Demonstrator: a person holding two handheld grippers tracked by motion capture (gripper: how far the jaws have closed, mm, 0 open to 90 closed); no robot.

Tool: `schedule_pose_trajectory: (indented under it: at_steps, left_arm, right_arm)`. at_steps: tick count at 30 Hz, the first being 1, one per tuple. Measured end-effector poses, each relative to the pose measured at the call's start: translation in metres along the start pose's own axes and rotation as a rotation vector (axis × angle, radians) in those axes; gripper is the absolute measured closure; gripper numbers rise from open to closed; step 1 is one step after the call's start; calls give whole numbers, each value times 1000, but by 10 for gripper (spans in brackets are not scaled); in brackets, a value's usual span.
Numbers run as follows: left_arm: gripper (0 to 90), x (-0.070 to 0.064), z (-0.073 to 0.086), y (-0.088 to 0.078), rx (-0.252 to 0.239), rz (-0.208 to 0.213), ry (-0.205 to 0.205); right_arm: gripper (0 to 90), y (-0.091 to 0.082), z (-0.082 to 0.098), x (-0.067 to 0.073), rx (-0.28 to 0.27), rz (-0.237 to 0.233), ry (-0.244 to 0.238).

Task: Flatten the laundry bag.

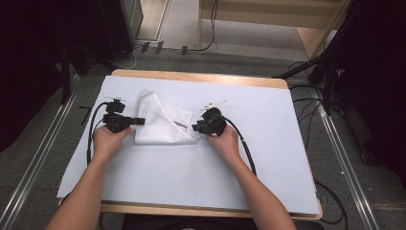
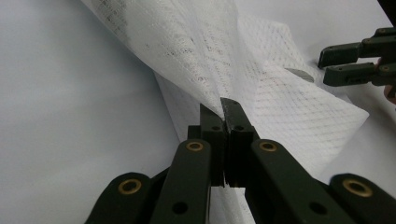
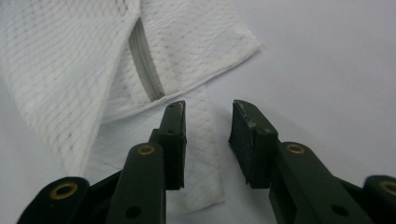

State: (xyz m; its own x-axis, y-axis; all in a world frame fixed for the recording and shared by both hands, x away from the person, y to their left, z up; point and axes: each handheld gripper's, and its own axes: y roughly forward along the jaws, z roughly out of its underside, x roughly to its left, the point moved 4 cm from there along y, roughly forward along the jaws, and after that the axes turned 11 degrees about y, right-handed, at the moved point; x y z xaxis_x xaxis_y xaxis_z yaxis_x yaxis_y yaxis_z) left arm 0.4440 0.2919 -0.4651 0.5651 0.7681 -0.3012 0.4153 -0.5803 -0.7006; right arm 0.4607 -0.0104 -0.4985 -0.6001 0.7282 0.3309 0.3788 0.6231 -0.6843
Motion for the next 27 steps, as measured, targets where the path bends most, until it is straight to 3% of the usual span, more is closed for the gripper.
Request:
schedule_pose_trajectory:
  at_steps: [1,4,6,10,11,13,16,18,21,24,26,27]
  left_arm:
    - [897,0,0,0,1,-1,-1]
    - [896,0,0,1,3,0,0]
    - [894,-1,0,1,-1,-2,0]
    - [892,-1,0,1,3,3,2]
    - [892,-1,0,1,2,3,-1]
    - [892,-1,0,1,0,6,1]
    - [896,-2,-1,-1,-17,11,0]
    - [900,-4,-3,-4,-28,12,16]
    - [900,-7,-6,-7,-59,18,26]
    - [900,-11,-8,-6,-80,51,18]
    - [900,-17,-10,-3,-90,71,14]
    - [900,-22,-11,-1,-88,76,22]
  right_arm:
    - [662,0,2,2,1,-1,6]
    - [666,1,7,10,-21,60,-75]
    - [709,1,10,13,-44,84,-99]
    - [799,1,13,12,-71,66,-77]
    - [894,1,14,12,-70,52,-72]
    - [900,1,14,12,-63,34,-68]
    - [900,1,13,14,-52,47,-82]
    - [900,-1,11,12,-38,44,-50]
    - [900,-7,8,2,-34,75,-26]
    - [900,-20,6,-14,-32,96,4]
    - [900,-24,6,-17,-32,102,5]
    - [900,-30,7,-22,-22,127,13]
